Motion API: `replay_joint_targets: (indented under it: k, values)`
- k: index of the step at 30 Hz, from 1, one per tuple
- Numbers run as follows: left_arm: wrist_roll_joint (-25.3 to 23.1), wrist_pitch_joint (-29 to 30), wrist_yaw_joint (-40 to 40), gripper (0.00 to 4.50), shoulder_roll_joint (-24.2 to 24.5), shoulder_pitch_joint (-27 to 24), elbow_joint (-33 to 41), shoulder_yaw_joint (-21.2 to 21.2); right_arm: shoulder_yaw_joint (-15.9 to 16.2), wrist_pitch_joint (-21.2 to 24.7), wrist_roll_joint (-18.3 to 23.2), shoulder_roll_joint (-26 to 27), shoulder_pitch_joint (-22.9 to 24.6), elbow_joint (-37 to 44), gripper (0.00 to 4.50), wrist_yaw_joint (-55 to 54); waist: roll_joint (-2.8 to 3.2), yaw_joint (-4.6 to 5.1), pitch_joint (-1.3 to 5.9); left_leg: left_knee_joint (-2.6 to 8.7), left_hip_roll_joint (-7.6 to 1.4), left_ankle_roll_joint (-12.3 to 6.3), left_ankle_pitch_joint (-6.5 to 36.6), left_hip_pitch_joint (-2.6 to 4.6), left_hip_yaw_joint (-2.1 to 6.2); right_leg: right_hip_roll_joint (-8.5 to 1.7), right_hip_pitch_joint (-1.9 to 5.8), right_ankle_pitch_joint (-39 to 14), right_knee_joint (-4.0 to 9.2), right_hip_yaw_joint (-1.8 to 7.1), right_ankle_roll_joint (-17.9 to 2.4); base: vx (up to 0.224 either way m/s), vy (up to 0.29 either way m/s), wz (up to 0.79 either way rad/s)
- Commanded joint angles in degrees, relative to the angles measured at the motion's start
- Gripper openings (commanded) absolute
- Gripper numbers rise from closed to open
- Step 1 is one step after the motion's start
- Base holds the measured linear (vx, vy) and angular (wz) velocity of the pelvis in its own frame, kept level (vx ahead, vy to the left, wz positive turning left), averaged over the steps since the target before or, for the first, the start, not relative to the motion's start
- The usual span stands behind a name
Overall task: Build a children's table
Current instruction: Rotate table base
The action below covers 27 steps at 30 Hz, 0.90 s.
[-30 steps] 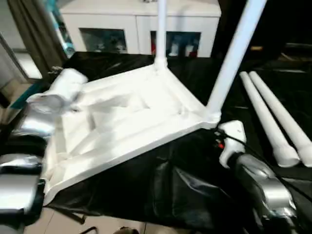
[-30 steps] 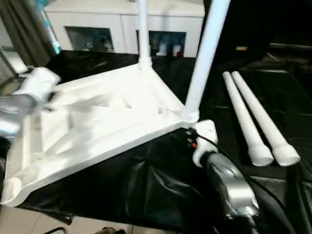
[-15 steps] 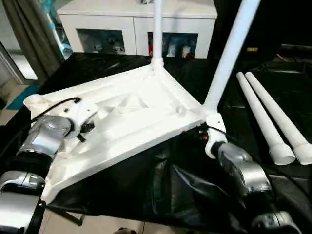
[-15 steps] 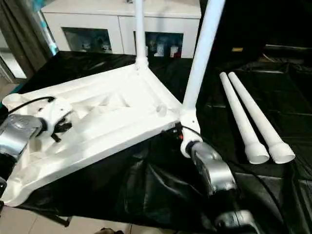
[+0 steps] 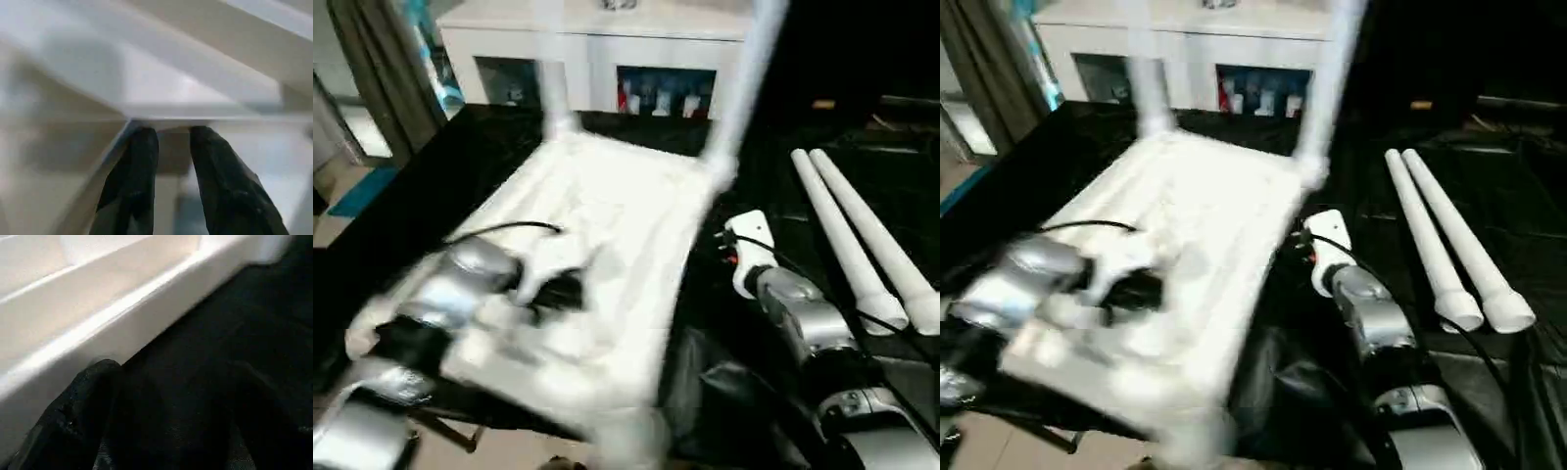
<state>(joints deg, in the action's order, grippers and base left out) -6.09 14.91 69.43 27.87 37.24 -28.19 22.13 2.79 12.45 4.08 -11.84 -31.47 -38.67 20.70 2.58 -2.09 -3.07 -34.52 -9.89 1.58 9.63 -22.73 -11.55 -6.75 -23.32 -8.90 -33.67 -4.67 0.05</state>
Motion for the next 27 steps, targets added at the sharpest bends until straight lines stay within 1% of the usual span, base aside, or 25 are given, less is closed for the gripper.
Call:
replay_joint_targets:
  k: [1, 2, 3, 4, 5, 6, 7, 8, 9, 10, 11, 12, 13, 14, 15, 16, 17, 18, 20, 22, 23, 24, 25, 26, 27]
  values:
    - [-1.23, -4.77, -2.60, 1.38, -2.92, 4.13, -4.39, 0.17, 1.55, -1.16, 0.12, 0.84, -1.13, -0.20, 3.76, 1.62, -0.66, 0.03, 4.15, 4.78, -2.70, 0.58, 17.40, 1.59, 1.44, -2.40, 2.57, -13.43, 3.23, 2.55, -13.11, 0.000, 0.000, 0.00]
    - [-2.50, -6.93, -5.26, 1.38, -4.42, 5.84, -7.69, 0.05, 1.49, -1.59, -0.03, 0.83, -1.23, -0.48, 3.76, 1.71, -0.84, 0.06, 4.20, 4.60, -2.58, 0.26, 16.97, 1.46, 1.44, -2.47, 2.76, -13.62, 3.21, 2.60, -12.92, 0.000, 0.000, 0.00]
    - [-2.50, -6.93, -5.26, 1.38, -4.42, 5.84, -7.69, 0.05, 1.49, -1.59, -0.03, 0.83, -1.23, -0.48, 3.76, 1.71, -0.99, 0.16, 4.11, 4.59, -2.47, -0.02, 16.91, 1.41, 1.35, -2.33, 2.67, -14.24, 3.44, 2.61, -12.68, 0.000, 0.000, 0.00]
    - [-3.64, -9.25, -8.97, 1.38, -6.01, 7.84, -11.53, -0.33, 1.36, -1.95, -0.25, 0.62, -1.13, -0.48, 3.76, 1.76, 0.18, -0.04, 4.24, 4.55, -2.66, 0.12, 16.96, 1.59, 1.59, -2.60, 2.71, -14.44, 3.16, 2.62, -12.71, 0.000, 0.000, 0.00]
    - [-3.64, -9.25, -8.97, 1.38, -6.01, 7.84, -11.53, -0.33, 1.36, -1.95, -0.25, 0.62, -1.13, -0.48, 3.76, 1.76, -0.36, 0.41, 3.99, 4.62, -2.40, -0.14, 17.63, 1.36, 1.37, -2.13, 2.53, -15.43, 3.72, 2.52, -12.29, 0.000, 0.000, 0.00]
    - [-5.04, -11.79, -16.28, 1.38, -8.30, 11.46, -17.94, -0.81, 1.09, -2.78, -1.02, -0.05, -0.69, -0.13, 3.76, 1.63, -0.60, 0.27, 4.28, 4.51, -2.53, 0.03, 17.93, 1.58, 1.51, -2.26, 2.70, -15.35, 3.54, 2.54, -12.34, 0.000, 0.000, 0.00]
    - [-5.53, -12.25, -17.99, 1.38, -8.62, 12.24, -19.29, -0.69, 1.02, -2.92, -1.18, -0.24, -0.51, 0.17, 3.76, 1.55, -0.59, 0.27, 4.30, 4.45, -2.49, -0.01, 17.99, 1.72, 1.50, -2.05, 2.64, -15.20, 3.55, 2.57, -12.27, 0.000, 0.000, 0.00]
    - [-5.80, -12.50, -18.95, 1.38, -8.80, 12.68, -20.05, -0.62, 0.98, -3.00, -1.28, -0.35, -0.40, 0.34, 3.76, 1.51, -0.72, 0.17, 4.29, 4.37, -2.47, -0.28, 18.06, 1.78, 1.46, -1.99, 2.52, -15.04, 3.63, 2.69, -12.40, 0.000, 0.000, 0.00]
    - [-6.96, -13.41, -21.41, 1.38, -9.04, 13.73, -21.89, 0.04, 0.74, -2.93, -1.30, -0.79, -0.06, 1.19, 3.76, 1.45, 0.44, 0.12, 4.27, 4.40, -2.42, -0.19, 18.04, 1.63, 1.70, -2.06, 2.71, -14.90, 3.47, 2.67, -12.47, 0.000, 0.000, 0.00]
    - [-7.72, -14.05, -23.70, 1.38, -9.29, 14.64, -23.53, 0.36, 0.46, -2.68, -1.23, -1.20, 0.39, 2.38, 3.76, 1.33, -0.42, 0.48, 4.33, 4.45, -2.41, -0.53, 17.54, 1.17, 1.72, -1.87, 3.07, -14.16, 3.47, 2.55, -12.38, 0.000, 0.000, 0.00]
    - [-8.27, -15.02, -27.51, 1.38, -9.96, 15.94, -25.85, 0.10, -0.10, -2.14, -1.05, -1.97, 1.23, 4.42, 3.76, 1.09, -0.44, 0.41, 4.35, 4.38, -2.31, -0.90, 17.41, 1.34, 1.59, -1.74, 2.90, -14.16, 3.63, 2.57, -12.20, 0.000, 0.000, 0.00]
    - [-8.43, -15.57, -28.81, 1.38, -10.29, 16.49, -26.95, -0.15, -0.29, -1.98, -0.99, -2.23, 1.51, 5.08, 3.76, 1.01, -0.41, 0.22, 4.36, 4.19, -2.31, -1.42, 17.07, 1.70, 1.46, -1.67, 2.68, -13.34, 3.74, 2.67, -12.42, 0.000, 0.000, 0.00]
    - [-8.49, -16.09, -29.80, 1.38, -10.61, 16.94, -27.94, -0.49, -0.43, -1.89, -0.95, -2.42, 1.72, 5.54, 3.76, 0.94, -0.40, 0.11, 4.52, 4.14, -2.43, -1.58, 16.24, 1.61, 1.55, -1.82, 2.90, -12.24, 3.44, 2.67, -12.81, 0.000, 0.000, 0.00]
    - [-8.60, -17.51, -31.68, 1.38, -11.13, 17.51, -29.32, -1.12, -0.70, -1.67, -0.92, -2.81, 2.22, 6.54, 3.76, 0.77, -0.49, 0.07, 4.52, 4.09, -2.35, -2.61, 14.48, 1.28, 1.56, -1.65, 3.04, -10.20, 3.28, 2.53, -13.47, 0.000, 0.000, 0.00]
    - [-8.54, -17.79, -32.03, 1.38, -11.30, 17.62, -29.56, -1.32, -0.85, -1.52, -0.88, -2.97, 2.43, 6.95, 3.76, 0.69, -0.48, -0.01, 4.62, 4.05, -2.44, -2.74, 14.11, 1.41, 1.54, -1.72, 3.03, -9.65, 3.20, 2.52, -13.70, 0.000, 0.000, 0.00]
    - [-8.40, -18.80, -33.17, 1.38, -11.85, 18.04, -30.60, -1.91, -1.30, -1.09, -0.77, -3.47, 3.03, 8.15, 3.76, 0.44, -0.77, 0.08, 4.64, 3.98, -2.40, -3.09, 13.64, 1.34, 1.47, -1.70, 3.04, -9.02, 3.13, 2.52, -14.04, 0.000, 0.000, 0.00]
    - [-7.51, -20.08, -33.37, 1.38, -12.57, 18.25, -31.28, -2.96, -2.04, -0.57, -0.72, -4.27, 3.95, 10.06, 3.76, -0.05, -0.68, -0.11, 4.66, 3.85, -2.33, -3.82, 12.72, 1.32, 1.42, -1.68, 3.11, -8.16, 3.13, 2.52, -14.32, 0.000, 0.000, 0.00]
    - [-6.94, -20.71, -33.09, 1.38, -12.90, 18.30, -31.57, -3.38, -2.44, -0.47, -0.80, -4.61, 4.32, 10.81, 3.76, -0.23, -0.93, -0.20, 4.67, 3.83, -2.42, -4.38, 11.95, 1.34, 1.35, -1.77, 3.14, -7.49, 3.08, 2.55, -14.66, 0.000, 0.000, 0.00]
    - [-6.12, -21.02, -32.30, 1.38, -13.03, 18.06, -31.03, -3.93, -2.97, 0.11, -0.85, -5.00, 4.68, 11.73, 3.76, -0.59, -0.83, -0.39, 4.80, 3.69, -2.44, -5.19, 10.86, 1.37, 1.27, -1.81, 3.07, -6.47, 2.94, 2.56, -15.30, 0.000, 0.000, 0.00]
    - [-5.06, -20.90, -31.05, 1.38, -13.06, 17.56, -29.82, -4.60, -3.55, 1.09, -0.89, -5.41, 4.93, 12.59, 3.76, -1.13, -0.89, -0.40, 4.59, 3.77, -2.42, -5.37, 11.78, 1.33, 1.26, -1.86, 2.98, -8.79, 3.15, 2.50, -15.21, 0.000, 0.000, 0.00]
    - [-2.99, -20.45, -29.69, 1.38, -13.03, 16.70, -27.43, -5.99, -4.46, 5.22, -1.20, -6.52, 4.66, 13.96, 3.76, -2.37, -1.14, -0.39, 4.55, 3.76, -2.39, -5.26, 12.13, 1.32, 1.23, -1.86, 3.00, -9.62, 3.26, 2.47, -15.03, 0.000, 0.000, 0.00]
    - [-0.65, -19.71, -28.51, 1.44, -12.92, 15.56, -24.22, -7.63, -6.50, 9.94, 0.91, -7.40, 3.85, 14.87, 3.93, -2.02, -0.77, -0.47, 4.39, 3.91, -2.44, -4.93, 12.41, 1.47, 1.29, -1.84, 3.14, -10.99, 3.31, 2.49, -15.22, 0.000, 0.000, 0.00]
    - [1.05, -19.28, -27.79, 1.47, -12.93, 14.62, -21.93, -8.68, -8.12, 11.10, 1.97, -7.74, 2.95, 14.74, 4.04, -2.78, -0.60, -0.50, 4.44, 3.86, -2.59, -4.75, 12.79, 1.47, 1.31, -1.94, 3.04, -11.31, 3.34, 2.55, -15.32, 0.000, 0.000, 0.00]
    - [3.50, -18.26, -26.49, 1.47, -12.92, 12.92, -18.03, -9.97, -9.70, 12.22, 2.60, -8.59, 1.56, 14.27, 4.14, -3.72, -0.19, -0.51, 4.40, 3.95, -2.64, -4.16, 13.12, 1.56, 1.31, -1.86, 2.93, -11.24, 3.23, 2.54, -15.60, 0.000, 0.000, 0.00]
    - [4.90, -17.68, -25.67, 1.47, -12.99, 11.81, -15.71, -10.67, -10.33, 12.71, 2.37, -9.29, 0.73, 13.96, 4.14, -4.51, -0.25, -0.46, 4.45, 3.98, -2.77, -3.65, 13.27, 1.63, 1.34, -1.86, 2.93, -11.05, 3.17, 2.53, -15.71, 0.000, 0.000, 0.00]
